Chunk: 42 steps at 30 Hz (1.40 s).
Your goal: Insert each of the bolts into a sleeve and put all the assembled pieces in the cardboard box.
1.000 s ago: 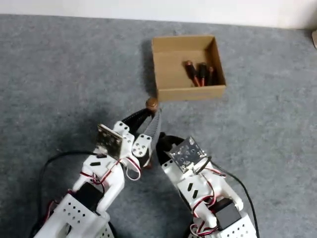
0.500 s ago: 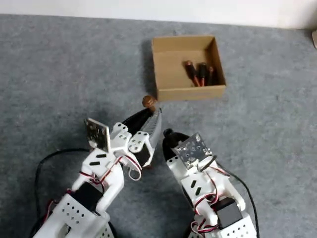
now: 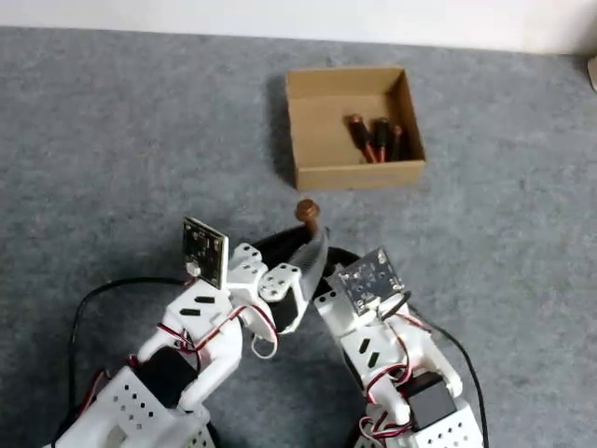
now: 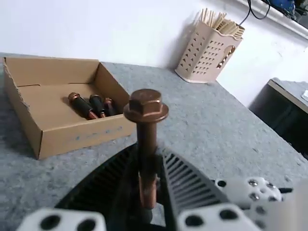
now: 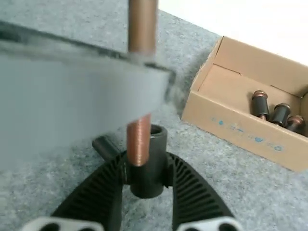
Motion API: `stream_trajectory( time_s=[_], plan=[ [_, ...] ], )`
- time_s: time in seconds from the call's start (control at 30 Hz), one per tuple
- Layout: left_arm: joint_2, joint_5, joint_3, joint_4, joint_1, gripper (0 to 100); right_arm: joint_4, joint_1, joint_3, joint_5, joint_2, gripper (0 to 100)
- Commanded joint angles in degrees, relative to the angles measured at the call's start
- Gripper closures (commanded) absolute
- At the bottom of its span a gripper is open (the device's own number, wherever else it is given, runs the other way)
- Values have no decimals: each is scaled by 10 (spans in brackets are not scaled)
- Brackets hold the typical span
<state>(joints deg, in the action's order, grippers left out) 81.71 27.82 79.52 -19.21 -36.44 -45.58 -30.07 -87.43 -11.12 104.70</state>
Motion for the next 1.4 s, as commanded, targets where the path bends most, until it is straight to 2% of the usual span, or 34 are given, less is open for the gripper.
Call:
stream_trajectory(
  time_s=[0.0,0.17,0.3,0.53,0.7,1.37],
  plan=[
    [13,2,-30,1,-2,994,17,0,7,3,7,993],
    [15,-2,-44,18,-1,994,16,-15,7,4,7,993],
    [11,1,-52,33,27,994,18,-38,0,3,7,993],
    [14,1,-31,33,39,994,18,-36,4,3,7,993],
    [14,1,-18,33,39,994,19,-6,4,3,7,993],
    [14,2,7,33,36,994,20,-9,4,5,7,993]
  ],
)
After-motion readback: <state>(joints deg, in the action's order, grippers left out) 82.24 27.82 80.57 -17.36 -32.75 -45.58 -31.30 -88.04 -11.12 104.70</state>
